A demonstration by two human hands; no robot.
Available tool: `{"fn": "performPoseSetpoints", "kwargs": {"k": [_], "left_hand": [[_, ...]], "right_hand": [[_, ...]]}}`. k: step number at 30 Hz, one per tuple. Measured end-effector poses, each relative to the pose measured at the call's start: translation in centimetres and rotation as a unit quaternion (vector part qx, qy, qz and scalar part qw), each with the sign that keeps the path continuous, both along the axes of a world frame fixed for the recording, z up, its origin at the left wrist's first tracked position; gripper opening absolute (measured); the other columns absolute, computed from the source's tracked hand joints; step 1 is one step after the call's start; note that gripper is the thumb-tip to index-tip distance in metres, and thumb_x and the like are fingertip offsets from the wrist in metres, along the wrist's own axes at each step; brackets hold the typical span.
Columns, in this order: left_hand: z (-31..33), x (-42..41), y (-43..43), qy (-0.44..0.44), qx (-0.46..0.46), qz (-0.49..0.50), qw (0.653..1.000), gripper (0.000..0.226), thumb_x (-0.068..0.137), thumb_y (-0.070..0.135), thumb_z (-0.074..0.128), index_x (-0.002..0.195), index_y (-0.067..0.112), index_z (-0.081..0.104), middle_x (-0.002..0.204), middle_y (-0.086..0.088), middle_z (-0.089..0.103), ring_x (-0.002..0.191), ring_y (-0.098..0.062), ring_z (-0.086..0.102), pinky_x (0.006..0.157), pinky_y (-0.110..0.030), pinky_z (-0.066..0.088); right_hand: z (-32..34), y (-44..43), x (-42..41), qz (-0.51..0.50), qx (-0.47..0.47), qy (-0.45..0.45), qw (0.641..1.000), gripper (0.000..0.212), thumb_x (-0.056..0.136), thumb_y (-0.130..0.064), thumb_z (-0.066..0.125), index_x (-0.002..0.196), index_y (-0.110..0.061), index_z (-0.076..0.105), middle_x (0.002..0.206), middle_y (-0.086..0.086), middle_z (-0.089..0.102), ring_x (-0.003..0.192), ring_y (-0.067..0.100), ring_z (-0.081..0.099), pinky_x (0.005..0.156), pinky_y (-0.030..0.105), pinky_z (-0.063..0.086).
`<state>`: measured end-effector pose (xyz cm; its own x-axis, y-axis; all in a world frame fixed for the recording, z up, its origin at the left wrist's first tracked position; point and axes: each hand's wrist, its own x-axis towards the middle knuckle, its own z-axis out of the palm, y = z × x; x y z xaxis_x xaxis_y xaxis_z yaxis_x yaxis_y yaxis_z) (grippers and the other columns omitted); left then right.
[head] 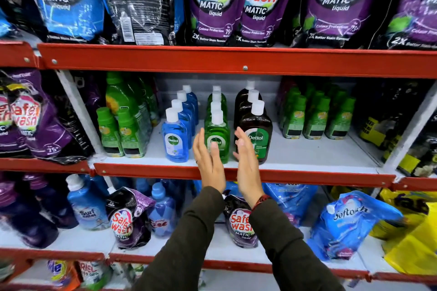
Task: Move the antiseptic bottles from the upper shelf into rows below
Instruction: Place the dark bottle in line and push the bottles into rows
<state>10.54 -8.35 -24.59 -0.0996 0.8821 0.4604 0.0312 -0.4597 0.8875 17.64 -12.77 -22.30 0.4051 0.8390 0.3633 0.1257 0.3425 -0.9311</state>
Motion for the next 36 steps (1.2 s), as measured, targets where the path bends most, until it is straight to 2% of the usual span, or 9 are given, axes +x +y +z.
{"fn": "performPoseSetpoints", "kwargs": {"k": [3,5,10,14,20,24,27,31,36], "left_hand": [[0.9,-1.2,0.9,-0.008,-0.080,-0.080,0.994,0.071,0.099,0.057,0.024,0.163,0.026,0.018,0.172,0.005,0.016,0.155,-0.002,0.011,0.122,-0.016,0.006],[1.0,-1.8,1.5,-0.014,-0.107,-0.123,0.987,0.073,0.100,0.065,0.024,0.163,0.028,0.017,0.173,0.005,0.016,0.154,-0.001,0.013,0.128,-0.026,0.007],[0.3,-2.8,2.9,-0.036,-0.159,-0.166,0.973,0.117,0.071,0.102,0.031,0.163,0.029,0.026,0.169,0.003,0.031,0.155,-0.012,0.029,0.130,-0.047,0.021],[1.3,-3.3,2.0,-0.027,-0.140,-0.165,0.976,0.104,0.080,0.087,0.025,0.164,0.026,0.021,0.171,0.003,0.024,0.156,-0.010,0.023,0.131,-0.045,0.017],[1.1,-3.7,2.1,-0.005,-0.107,-0.151,0.983,0.058,0.108,0.052,0.021,0.162,0.029,0.023,0.169,0.002,0.028,0.155,-0.011,0.024,0.131,-0.046,0.016],[0.8,-3.8,2.3,0.023,-0.106,-0.150,0.983,0.081,0.092,0.077,0.022,0.162,0.037,0.021,0.170,0.005,0.026,0.158,-0.014,0.019,0.131,-0.049,0.014],[1.0,-3.9,2.1,0.031,-0.101,-0.149,0.983,0.085,0.088,0.080,0.024,0.161,0.038,0.020,0.170,0.004,0.028,0.158,-0.015,0.018,0.131,-0.048,0.013],[1.5,-3.8,1.6,0.053,-0.094,-0.145,0.984,0.070,0.100,0.066,0.025,0.162,0.037,0.016,0.171,0.001,0.024,0.158,-0.015,0.014,0.129,-0.037,0.010],[1.4,-3.7,1.4,0.066,-0.104,-0.159,0.980,0.059,0.110,0.047,0.025,0.165,0.031,0.008,0.173,0.002,0.013,0.158,-0.011,0.009,0.121,-0.026,0.007]], "right_hand": [[0.2,0.5,-1.5,0.035,-0.064,-0.017,0.997,0.059,0.106,-0.050,0.029,0.160,-0.030,0.019,0.167,-0.014,0.021,0.154,0.003,0.016,0.129,0.034,0.014],[0.0,1.0,-1.9,0.040,-0.095,-0.018,0.995,0.063,0.105,-0.053,0.026,0.161,-0.028,0.012,0.170,-0.011,0.013,0.154,0.000,0.010,0.129,0.033,0.008],[-0.1,1.8,-2.4,0.041,-0.114,-0.012,0.993,0.082,0.092,-0.073,0.028,0.161,-0.030,0.017,0.169,-0.012,0.021,0.154,0.001,0.018,0.130,0.037,0.012],[0.1,1.6,-2.4,0.049,-0.110,-0.002,0.993,0.075,0.094,-0.070,0.030,0.159,-0.033,0.021,0.167,-0.013,0.025,0.151,0.001,0.023,0.130,0.038,0.016],[-0.4,1.7,-2.3,0.044,-0.118,-0.019,0.992,0.099,0.076,-0.093,0.033,0.158,-0.038,0.023,0.166,-0.013,0.029,0.152,0.003,0.028,0.129,0.043,0.020],[-0.6,1.7,-2.2,0.030,-0.120,-0.025,0.992,0.096,0.077,-0.092,0.033,0.157,-0.038,0.026,0.165,-0.013,0.032,0.151,0.004,0.030,0.129,0.043,0.022],[-0.7,1.7,-2.2,0.024,-0.120,-0.039,0.992,0.082,0.086,-0.082,0.034,0.156,-0.040,0.027,0.165,-0.013,0.032,0.151,0.005,0.029,0.129,0.043,0.021],[-0.4,1.6,-2.3,0.031,-0.116,-0.029,0.992,0.062,0.101,-0.058,0.037,0.158,-0.035,0.025,0.166,-0.011,0.030,0.151,0.005,0.028,0.129,0.040,0.020],[-0.2,1.5,-2.4,0.022,-0.124,-0.053,0.991,0.061,0.103,-0.052,0.040,0.159,-0.033,0.023,0.160,-0.010,0.029,0.148,0.004,0.024,0.122,0.028,0.016]]}}
